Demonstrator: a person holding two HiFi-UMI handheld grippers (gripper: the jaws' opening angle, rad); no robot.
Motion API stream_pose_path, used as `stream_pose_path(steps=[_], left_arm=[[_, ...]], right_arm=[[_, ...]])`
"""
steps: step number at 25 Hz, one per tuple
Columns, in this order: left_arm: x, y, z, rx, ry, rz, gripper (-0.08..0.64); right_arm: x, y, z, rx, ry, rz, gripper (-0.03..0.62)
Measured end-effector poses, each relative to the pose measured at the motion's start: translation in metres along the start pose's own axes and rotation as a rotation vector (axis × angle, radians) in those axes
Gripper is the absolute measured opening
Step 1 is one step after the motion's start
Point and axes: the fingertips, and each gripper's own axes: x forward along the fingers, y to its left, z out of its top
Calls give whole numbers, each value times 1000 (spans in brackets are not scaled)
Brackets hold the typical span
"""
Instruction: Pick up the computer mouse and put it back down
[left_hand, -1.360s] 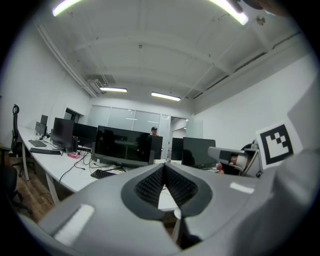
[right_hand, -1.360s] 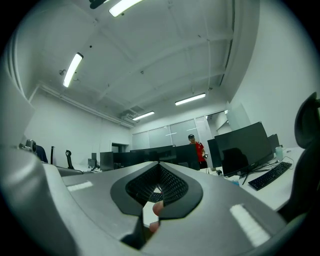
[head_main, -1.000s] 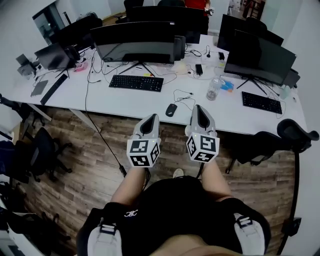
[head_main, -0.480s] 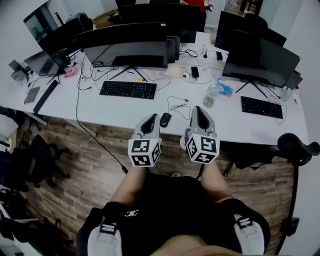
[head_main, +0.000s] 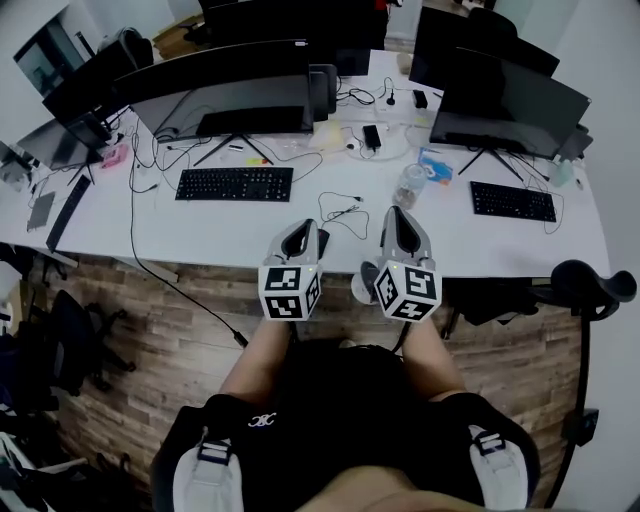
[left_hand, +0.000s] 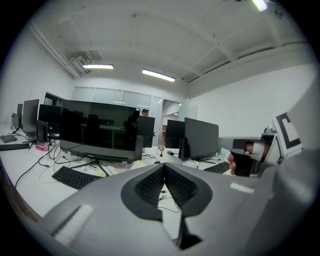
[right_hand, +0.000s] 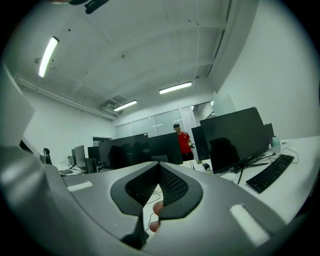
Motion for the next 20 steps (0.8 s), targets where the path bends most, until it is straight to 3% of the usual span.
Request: stream_pose_path(steps=[4, 9, 11, 14, 16, 20], left_arm=[[19, 0, -9, 10, 31, -34, 55], [42, -5, -36, 56, 118, -85, 114], [51, -5, -51, 78, 162, -98, 176], [63, -3, -76, 92, 228, -102, 179], [71, -1, -91, 100, 264, -102, 253], [82, 3, -115, 96, 341, -90, 282]], right_arm=[[5, -9, -1, 14, 4, -23, -2], [7, -20, -10, 7, 22, -53, -2], [9, -23, -14, 5, 31, -58, -2], [11, -24, -20, -3, 47, -57, -2], [13, -24, -22, -10, 56, -60, -2], [17, -27, -27, -13, 74, -67, -2]])
